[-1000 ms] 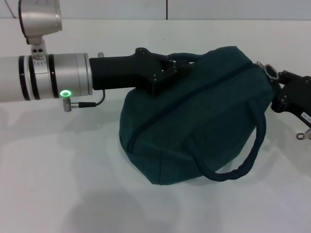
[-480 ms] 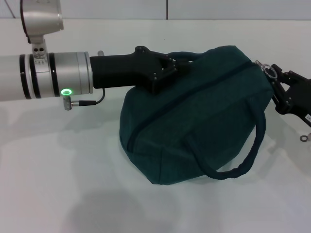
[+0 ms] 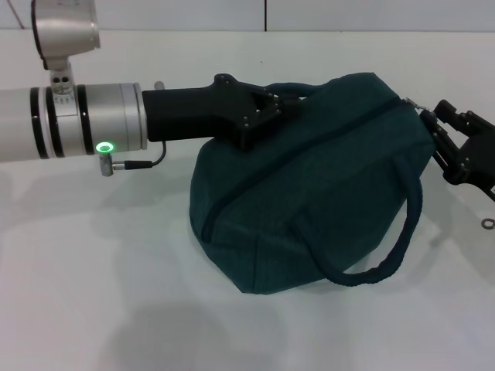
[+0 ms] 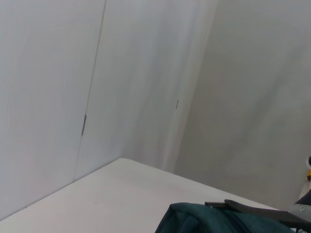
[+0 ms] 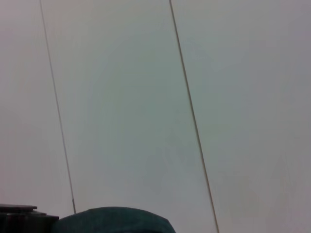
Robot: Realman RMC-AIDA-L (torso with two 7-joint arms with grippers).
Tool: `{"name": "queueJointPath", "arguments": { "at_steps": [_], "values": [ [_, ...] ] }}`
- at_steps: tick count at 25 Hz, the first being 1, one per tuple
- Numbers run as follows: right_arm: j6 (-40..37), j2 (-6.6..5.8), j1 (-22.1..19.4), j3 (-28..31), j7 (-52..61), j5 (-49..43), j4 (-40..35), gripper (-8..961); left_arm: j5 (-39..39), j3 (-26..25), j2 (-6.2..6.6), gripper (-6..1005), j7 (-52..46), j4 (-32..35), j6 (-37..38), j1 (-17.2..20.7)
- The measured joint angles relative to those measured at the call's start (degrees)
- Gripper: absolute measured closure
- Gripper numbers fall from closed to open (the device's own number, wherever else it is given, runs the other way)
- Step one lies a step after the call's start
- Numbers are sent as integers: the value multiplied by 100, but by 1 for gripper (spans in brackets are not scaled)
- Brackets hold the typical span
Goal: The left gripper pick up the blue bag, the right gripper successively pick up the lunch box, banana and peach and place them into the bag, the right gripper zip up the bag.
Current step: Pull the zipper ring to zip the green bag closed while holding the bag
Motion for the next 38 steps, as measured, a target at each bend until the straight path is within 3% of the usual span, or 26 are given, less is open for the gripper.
{"name": "queueJointPath", "arguments": {
  "at_steps": [6, 9, 14, 28, 33, 34, 38],
  "values": [
    [-185, -10, -2, -28, -22, -23, 0, 633, -6, 0, -7, 973, 0, 2, 0, 22],
    [-268, 3, -2, -21, -120, -23, -1, 685, -14, 0, -8, 974, 0, 2, 0, 24],
    [-257, 8, 8, -1, -188, -23, -7, 850, -19, 0, -9, 974, 0, 1, 1, 26],
    [-259, -12, -9, -24, -131, -43, -7, 883, -29, 0, -10, 975, 0, -4, 1, 22],
    [-294, -114, 1, -80, 274, -214, 13, 837, -35, 0, -15, 975, -3, -18, 6, 33],
    [-407, -295, 18, -106, 620, -395, 14, 814, -31, 0, -15, 975, -3, -20, 8, 33],
    [-605, -474, 20, -76, 868, -547, -1, 688, -14, 0, -18, 974, -3, -26, 10, 35]
  ]
}}
